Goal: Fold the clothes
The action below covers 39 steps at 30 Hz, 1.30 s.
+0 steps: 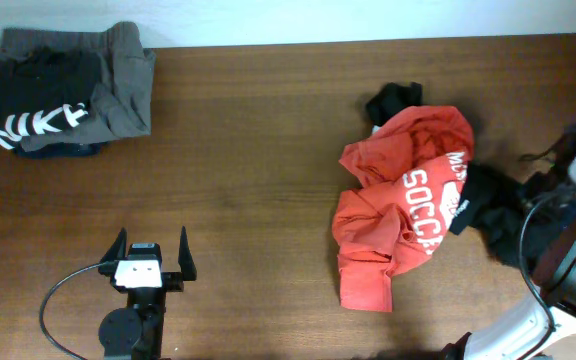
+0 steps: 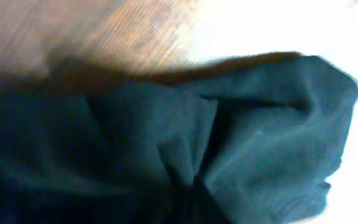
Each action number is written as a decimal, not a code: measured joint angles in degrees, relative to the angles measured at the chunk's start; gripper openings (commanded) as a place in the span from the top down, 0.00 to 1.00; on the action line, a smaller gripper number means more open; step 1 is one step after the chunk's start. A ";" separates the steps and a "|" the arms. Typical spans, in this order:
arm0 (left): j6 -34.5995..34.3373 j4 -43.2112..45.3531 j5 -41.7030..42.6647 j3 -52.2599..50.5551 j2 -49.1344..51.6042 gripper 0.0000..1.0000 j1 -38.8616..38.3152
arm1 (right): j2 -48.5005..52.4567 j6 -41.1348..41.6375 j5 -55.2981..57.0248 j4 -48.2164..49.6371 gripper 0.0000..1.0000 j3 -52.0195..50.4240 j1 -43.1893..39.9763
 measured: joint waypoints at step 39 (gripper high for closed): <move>0.00 0.00 0.00 0.00 0.00 0.01 0.00 | 13.20 -11.63 -18.29 -4.98 0.96 15.98 21.31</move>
